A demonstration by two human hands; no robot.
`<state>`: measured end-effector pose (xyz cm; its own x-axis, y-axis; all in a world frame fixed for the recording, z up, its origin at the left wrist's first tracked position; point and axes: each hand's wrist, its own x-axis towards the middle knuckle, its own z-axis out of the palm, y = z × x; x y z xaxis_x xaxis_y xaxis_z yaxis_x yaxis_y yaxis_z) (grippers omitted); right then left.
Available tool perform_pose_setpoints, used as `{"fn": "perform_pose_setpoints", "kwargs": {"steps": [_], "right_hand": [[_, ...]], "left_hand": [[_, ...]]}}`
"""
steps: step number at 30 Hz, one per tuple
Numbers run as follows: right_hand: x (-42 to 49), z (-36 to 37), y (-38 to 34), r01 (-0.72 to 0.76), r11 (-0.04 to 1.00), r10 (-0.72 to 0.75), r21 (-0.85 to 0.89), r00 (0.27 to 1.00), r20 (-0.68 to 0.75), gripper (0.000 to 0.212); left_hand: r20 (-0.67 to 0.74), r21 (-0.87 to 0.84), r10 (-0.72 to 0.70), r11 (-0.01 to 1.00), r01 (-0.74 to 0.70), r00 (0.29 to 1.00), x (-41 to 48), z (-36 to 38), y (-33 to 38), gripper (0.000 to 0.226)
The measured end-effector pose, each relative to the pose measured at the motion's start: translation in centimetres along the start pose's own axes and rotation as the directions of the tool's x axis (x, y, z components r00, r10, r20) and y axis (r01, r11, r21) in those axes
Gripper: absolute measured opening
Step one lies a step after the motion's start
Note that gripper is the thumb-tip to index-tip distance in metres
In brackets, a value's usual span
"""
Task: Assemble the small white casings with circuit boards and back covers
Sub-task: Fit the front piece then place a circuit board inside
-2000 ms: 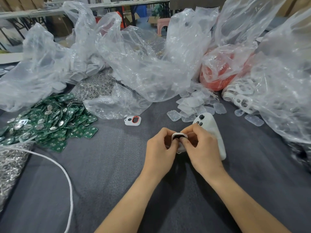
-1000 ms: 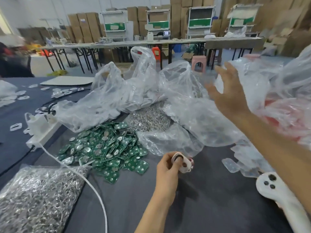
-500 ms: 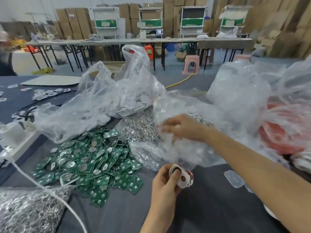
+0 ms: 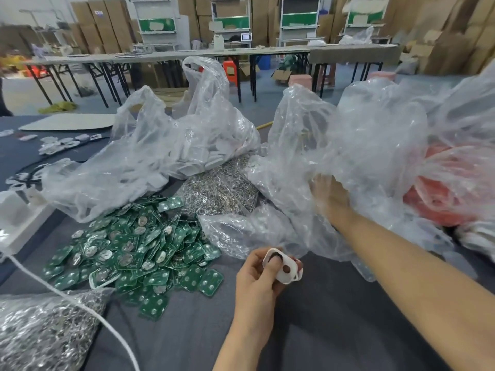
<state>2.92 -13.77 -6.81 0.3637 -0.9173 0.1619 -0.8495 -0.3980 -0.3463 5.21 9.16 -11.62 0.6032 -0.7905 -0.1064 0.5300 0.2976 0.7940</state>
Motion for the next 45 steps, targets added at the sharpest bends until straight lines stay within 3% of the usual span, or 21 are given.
{"fn": "perform_pose_setpoints", "kwargs": {"steps": [6,9,11,15,18,20,23,31,37,42,45], "right_hand": [[-1.2,-2.0,1.7,0.118,0.979,-0.096,0.166,0.986,-0.139,0.036],[-2.3,-3.1,2.0,0.154,0.921,-0.035,0.357,0.947,-0.319,0.017],[-4.0,-4.5,1.9,0.165,0.826,0.045,0.54,0.934,-0.354,0.008],[-9.6,-8.1,1.9,0.226,0.604,0.069,0.764,0.94,-0.333,0.016],[-16.0,-8.7,2.5,0.275,0.462,-0.08,0.843,0.96,-0.269,0.014],[-20.2,-7.5,3.3,0.229,0.433,-0.152,0.872,0.972,-0.18,0.011],[-24.1,-5.2,4.9,0.117,0.407,-0.104,0.906,0.991,-0.082,0.018],[-24.5,-4.5,5.5,-0.039,0.186,-0.047,0.982,0.998,0.049,0.016],[-24.3,-4.1,5.8,-0.07,0.152,-0.036,0.986,0.996,0.076,0.024],[-23.9,-4.1,6.3,-0.016,0.272,-0.027,0.962,0.999,0.024,0.027],[-23.7,-4.3,6.7,-0.003,0.286,-0.02,0.958,1.0,0.009,0.029]], "left_hand": [[0.024,0.064,-0.004,0.998,0.002,1.0,-0.2,0.0,0.1,0.002],[0.017,0.045,0.003,0.999,-0.004,1.0,-0.1,0.0,0.2,0.01],[0.034,0.045,0.022,0.999,-0.023,0.999,-0.1,0.1,0.2,0.018],[0.068,0.138,0.05,0.989,-0.059,0.996,-0.7,0.3,0.0,0.013],[0.029,0.141,0.049,0.989,-0.053,0.998,-1.6,0.7,0.1,0.008],[0.009,0.129,0.032,0.991,-0.033,0.999,-2.7,1.3,-0.2,0.013],[0.043,0.182,0.027,0.983,-0.034,0.999,-3.9,2.1,-1.3,0.008],[0.099,0.232,0.036,0.971,-0.059,0.994,-4.1,2.5,-1.4,0.01],[0.132,0.258,0.042,0.963,-0.075,0.99,-4.1,2.5,-1.7,0.011],[0.118,0.326,0.036,0.943,-0.073,0.992,-4.2,2.6,-1.6,0.012],[0.134,0.385,0.034,0.919,-0.084,0.99,-4.4,2.6,-1.6,0.013]]}}
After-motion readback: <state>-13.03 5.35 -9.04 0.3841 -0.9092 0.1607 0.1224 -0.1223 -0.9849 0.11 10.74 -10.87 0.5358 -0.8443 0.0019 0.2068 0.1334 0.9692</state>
